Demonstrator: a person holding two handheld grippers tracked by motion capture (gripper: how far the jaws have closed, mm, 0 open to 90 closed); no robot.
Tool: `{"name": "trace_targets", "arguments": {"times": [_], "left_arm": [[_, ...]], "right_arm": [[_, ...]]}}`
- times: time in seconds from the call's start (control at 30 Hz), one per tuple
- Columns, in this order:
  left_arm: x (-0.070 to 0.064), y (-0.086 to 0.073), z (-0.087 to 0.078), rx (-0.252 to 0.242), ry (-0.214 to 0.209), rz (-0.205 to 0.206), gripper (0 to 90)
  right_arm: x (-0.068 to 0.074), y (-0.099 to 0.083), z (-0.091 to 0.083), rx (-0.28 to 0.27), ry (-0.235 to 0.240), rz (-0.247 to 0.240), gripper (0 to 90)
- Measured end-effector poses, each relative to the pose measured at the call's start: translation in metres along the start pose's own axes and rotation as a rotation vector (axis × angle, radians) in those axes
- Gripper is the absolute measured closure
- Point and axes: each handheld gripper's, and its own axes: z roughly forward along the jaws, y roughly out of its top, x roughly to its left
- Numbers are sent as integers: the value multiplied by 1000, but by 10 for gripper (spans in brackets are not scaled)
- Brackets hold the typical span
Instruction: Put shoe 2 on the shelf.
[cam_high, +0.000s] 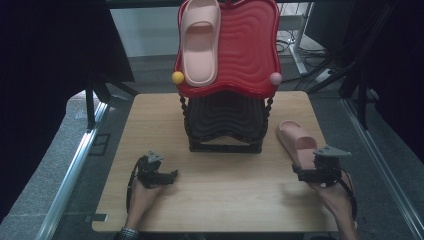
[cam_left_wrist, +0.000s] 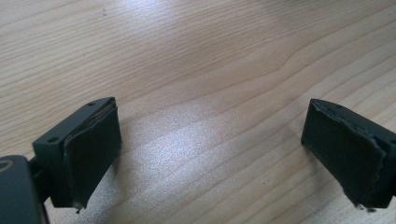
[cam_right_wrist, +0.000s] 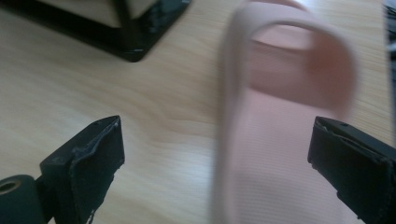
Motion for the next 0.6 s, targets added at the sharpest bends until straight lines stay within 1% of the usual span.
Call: {"name": "trace_targets", "arguments": {"times": [0.03, 0.13, 0.17, 0.23, 0.37, 0.5, 0.57, 0.6], "left_arm": [[0, 0, 0, 0, 0, -1, 46], [0, 0, 0, 0, 1, -2, 47], [0, 0, 0, -1, 1, -3, 47], [0, 0, 0, -4, 2, -7, 47], [-1, 0, 0, -1, 8, -8, 50], [-1, 0, 0, -3, 10, -11, 53], [-1, 0, 0, -3, 12, -12, 56], [-1, 0, -1, -2, 13, -11, 57]], "right_arm": [[-8, -1, 2, 5, -22, 12, 52], [-24, -3, 7, -1, -43, 48, 138], [-30, -3, 10, -7, -41, 64, 182], [-39, -3, 16, -14, -41, 87, 234], [-55, 1, 27, -48, -46, 120, 387], [-65, 7, 37, -53, -77, 118, 493], [-69, 9, 42, -42, -79, 112, 541], [-70, 10, 45, -35, -90, 105, 560]]}}
